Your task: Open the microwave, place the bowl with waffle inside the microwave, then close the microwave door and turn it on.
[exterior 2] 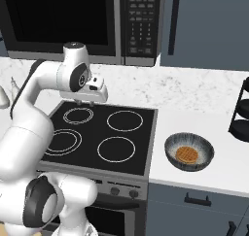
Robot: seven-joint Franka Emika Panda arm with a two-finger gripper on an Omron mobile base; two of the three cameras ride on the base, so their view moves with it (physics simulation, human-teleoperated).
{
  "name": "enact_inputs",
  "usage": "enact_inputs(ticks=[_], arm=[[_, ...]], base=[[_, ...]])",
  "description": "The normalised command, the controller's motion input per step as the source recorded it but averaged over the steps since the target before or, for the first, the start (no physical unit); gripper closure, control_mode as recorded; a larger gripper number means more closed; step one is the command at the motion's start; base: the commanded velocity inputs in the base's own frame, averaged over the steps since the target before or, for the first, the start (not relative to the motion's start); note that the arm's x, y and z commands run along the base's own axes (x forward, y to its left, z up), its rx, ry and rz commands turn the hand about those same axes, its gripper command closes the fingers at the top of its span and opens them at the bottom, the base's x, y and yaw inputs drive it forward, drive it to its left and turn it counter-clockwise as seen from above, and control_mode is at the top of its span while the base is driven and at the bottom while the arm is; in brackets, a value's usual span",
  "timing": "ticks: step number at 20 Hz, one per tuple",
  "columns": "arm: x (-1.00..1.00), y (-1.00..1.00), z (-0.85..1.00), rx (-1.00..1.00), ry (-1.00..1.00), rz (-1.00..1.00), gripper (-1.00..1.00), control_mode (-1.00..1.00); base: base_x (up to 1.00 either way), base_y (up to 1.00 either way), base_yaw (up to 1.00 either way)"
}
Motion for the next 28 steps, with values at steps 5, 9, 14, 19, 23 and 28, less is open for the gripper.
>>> enact_inputs(ticks=[5, 9, 14, 19, 23, 28], arm=[[-0.12, -0.18, -0.02, 0.05, 0.0, -0.14, -1.0, -1.0], [0.0, -0.25, 0.28, 0.35, 0.01, -0.57, -1.0, -1.0], [0.0, -0.11, 0.61, 0.57, -0.06, -0.56, -1.0, -1.0], [0.0, -0.2, 0.41, 0.73, -0.16, -0.43, -1.0, -1.0], [0.0, -0.31, 0.35, 0.72, -0.22, -0.38, -1.0, -1.0], [0.02, -0.28, 0.53, 0.73, -0.16, -0.31, -1.0, -1.0]], base=[[0.0, 0.0, 0.0], [0.0, 0.0, 0.0], [0.0, 0.0, 0.0], [0.0, 0.0, 0.0], [0.0, 0.0, 0.0], [0.0, 0.0, 0.0]])
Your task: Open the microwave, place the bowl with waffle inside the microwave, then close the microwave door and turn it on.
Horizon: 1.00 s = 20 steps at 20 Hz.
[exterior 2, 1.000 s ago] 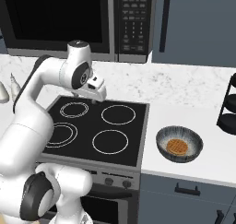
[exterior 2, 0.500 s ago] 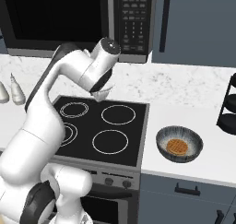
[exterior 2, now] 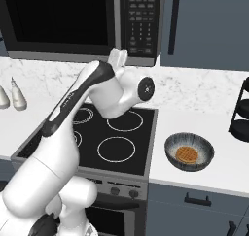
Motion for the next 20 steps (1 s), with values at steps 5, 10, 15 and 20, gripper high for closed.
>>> enact_inputs(ticks=[5, 10, 15, 20], arm=[[0.18, -0.4, 0.38, 0.73, -0.03, -0.26, -1.0, -1.0], [0.37, -0.05, 0.02, 0.21, 0.0, -0.08, -1.0, -1.0], [0.45, -0.02, 0.48, 0.16, 0.0, -0.06, -1.0, -1.0], [0.82, 0.0, 0.25, 0.16, 0.01, -0.01, -1.0, -1.0]], base=[[0.0, 0.0, 0.0], [0.0, 0.0, 0.0], [0.0, 0.0, 0.0], [0.0, 0.0, 0.0]])
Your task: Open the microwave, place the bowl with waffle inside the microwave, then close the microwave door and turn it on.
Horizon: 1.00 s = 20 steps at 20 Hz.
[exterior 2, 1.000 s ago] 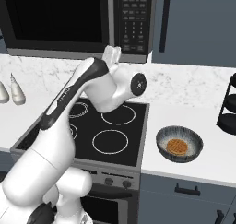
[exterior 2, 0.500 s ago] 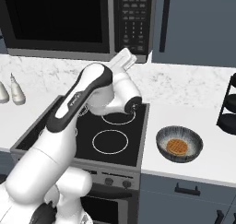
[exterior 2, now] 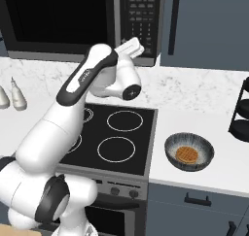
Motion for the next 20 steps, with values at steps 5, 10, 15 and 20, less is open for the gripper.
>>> enact_inputs(ticks=[5, 10, 15, 20], arm=[[0.44, -0.2, 0.0, 0.16, 0.0, 0.0, -1.0, -1.0], [0.33, -0.07, 0.0, 0.08, 0.0, 0.0, -1.0, -1.0], [0.33, 0.06, 0.0, 0.0, 0.0, -0.05, -1.0, -1.0], [0.16, 0.59, 0.0, -0.03, 0.0, -0.07, -1.0, -1.0]], base=[[0.0, 0.0, 0.0], [0.0, 0.0, 0.0], [0.0, 0.0, 0.0], [0.0, 0.0, 0.0]])
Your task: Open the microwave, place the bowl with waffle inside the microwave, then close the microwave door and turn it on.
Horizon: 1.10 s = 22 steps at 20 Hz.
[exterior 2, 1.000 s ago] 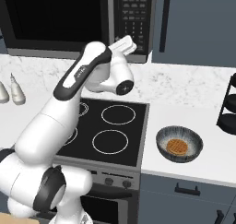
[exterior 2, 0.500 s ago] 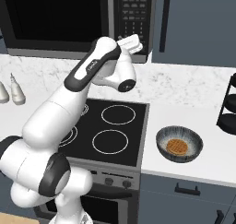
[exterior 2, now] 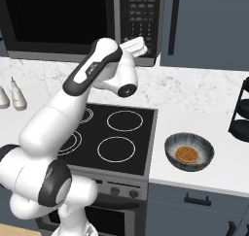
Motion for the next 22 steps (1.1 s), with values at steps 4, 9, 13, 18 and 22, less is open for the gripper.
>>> enact_inputs(ticks=[4, 9, 13, 18, 22], arm=[[0.05, 0.83, 0.0, -0.06, 0.0, -0.05, -1.0, -1.0], [-0.21, 0.53, 0.0, -0.05, -0.03, 0.04, 1.0, -1.0], [-0.96, 0.01, 0.0, -0.1, -0.16, 0.23, 1.0, -1.0], [-1.0, 0.0, -0.04, -0.27, -0.11, 0.41, 1.0, -1.0], [-1.0, 0.0, -0.1, -0.38, -0.04, 0.49, 1.0, -1.0]], base=[[0.0, 0.0, 0.0], [0.0, 0.0, 0.0], [0.0, 0.0, 0.0], [0.0, 0.0, 0.0], [0.0, 0.0, 0.0]])
